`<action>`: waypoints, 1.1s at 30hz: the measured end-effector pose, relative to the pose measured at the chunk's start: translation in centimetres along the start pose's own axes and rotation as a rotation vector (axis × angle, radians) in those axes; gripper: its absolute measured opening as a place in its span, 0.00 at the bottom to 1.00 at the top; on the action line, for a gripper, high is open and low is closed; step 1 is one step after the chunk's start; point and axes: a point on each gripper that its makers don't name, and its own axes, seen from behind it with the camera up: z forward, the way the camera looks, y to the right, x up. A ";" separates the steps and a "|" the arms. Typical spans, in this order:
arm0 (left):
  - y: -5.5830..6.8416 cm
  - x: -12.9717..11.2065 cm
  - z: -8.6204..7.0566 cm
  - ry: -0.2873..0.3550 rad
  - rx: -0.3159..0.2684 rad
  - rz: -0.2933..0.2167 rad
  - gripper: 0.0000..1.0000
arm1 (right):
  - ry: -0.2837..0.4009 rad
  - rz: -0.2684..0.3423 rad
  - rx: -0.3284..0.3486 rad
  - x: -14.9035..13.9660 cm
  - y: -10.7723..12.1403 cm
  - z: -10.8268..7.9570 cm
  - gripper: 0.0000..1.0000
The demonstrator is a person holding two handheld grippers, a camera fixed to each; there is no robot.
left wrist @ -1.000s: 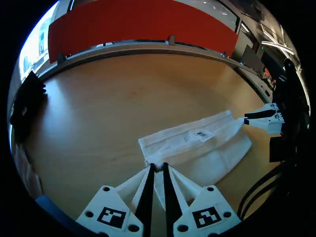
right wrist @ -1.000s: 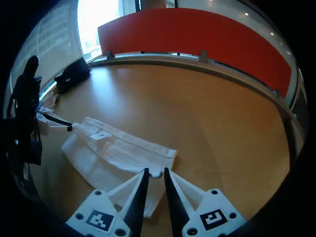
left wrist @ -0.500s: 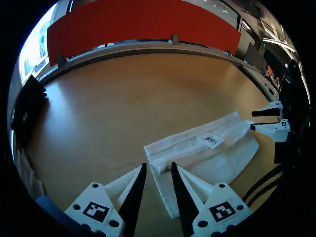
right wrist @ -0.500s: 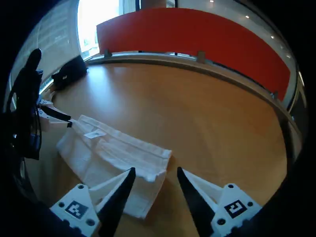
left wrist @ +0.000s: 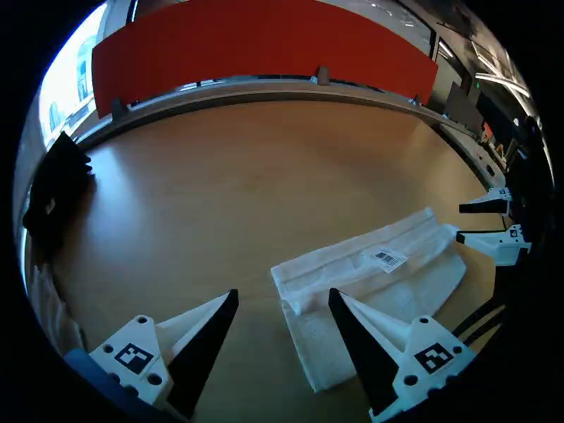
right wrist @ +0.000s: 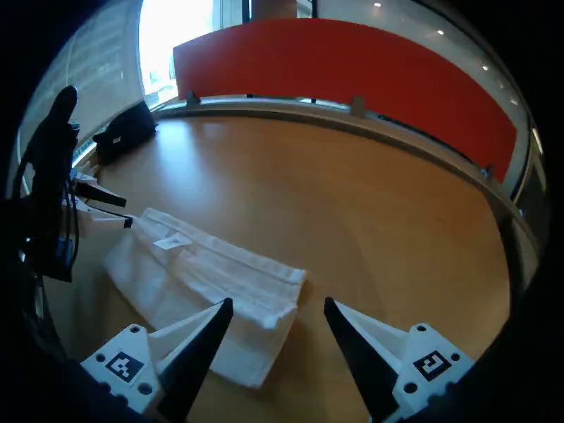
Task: Fold towel
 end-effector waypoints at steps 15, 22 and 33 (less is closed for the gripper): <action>-1.5 -2.3 -2.7 -0.002 0.031 -0.051 0.95 | -0.007 -0.028 0.028 -0.3 -1.7 0.0 1.00; -2.6 -3.8 -4.6 -0.003 0.057 -0.084 0.95 | -0.013 -0.047 0.057 -0.5 -3.6 0.4 1.00; -4.3 -6.6 -7.6 -0.002 0.095 -0.141 0.95 | -0.028 -0.085 0.118 -0.9 -7.6 1.5 1.00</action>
